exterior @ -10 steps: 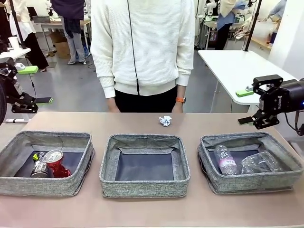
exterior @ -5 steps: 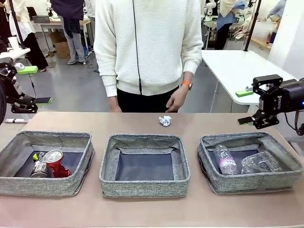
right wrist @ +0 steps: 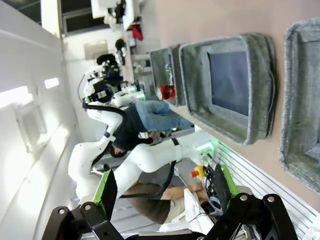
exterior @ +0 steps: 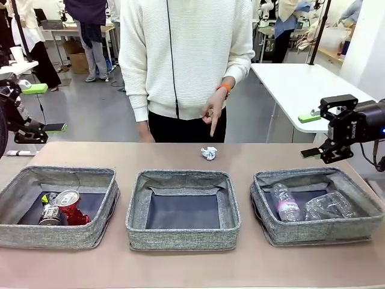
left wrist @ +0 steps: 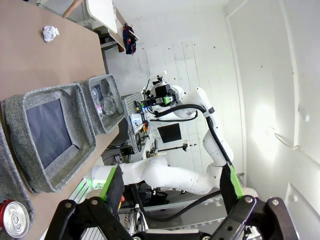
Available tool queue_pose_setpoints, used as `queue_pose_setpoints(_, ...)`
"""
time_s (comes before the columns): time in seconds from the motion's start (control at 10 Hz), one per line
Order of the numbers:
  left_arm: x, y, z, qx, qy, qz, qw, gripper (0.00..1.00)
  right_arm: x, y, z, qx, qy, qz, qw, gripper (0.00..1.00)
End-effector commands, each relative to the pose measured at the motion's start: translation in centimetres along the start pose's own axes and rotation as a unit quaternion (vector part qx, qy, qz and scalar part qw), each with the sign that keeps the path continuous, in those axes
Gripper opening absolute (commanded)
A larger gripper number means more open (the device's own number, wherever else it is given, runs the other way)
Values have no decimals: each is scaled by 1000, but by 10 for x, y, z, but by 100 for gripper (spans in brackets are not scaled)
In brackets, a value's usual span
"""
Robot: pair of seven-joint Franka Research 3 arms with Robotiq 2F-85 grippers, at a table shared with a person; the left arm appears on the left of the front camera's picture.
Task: Sort the waste into the appropriate baskets.
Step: Pick up the waste item pointed out by the person.
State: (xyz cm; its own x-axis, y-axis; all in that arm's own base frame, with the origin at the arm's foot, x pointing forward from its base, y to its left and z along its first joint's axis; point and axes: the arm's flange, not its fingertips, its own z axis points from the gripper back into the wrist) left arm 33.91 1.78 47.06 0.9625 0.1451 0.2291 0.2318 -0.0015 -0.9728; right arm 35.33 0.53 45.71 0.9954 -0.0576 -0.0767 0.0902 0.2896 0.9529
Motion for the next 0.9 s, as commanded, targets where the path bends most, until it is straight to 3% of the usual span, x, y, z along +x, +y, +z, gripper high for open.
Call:
queue_pose_setpoints(0.0,-2,-3,-1,-8,-2,-3,1000,100,3,1,3,9,-1,12,1000,100)
queue_pose_setpoints(0.7,-2,-3,-1,-8,-2,-3,1000,100,0,0,0,0,0,0,1000,100)
queue_pose_setpoints(0.8,-2,-3,-1,-8,-2,-3,1000,100,32,16,-28,-98,-5,45,994,100)
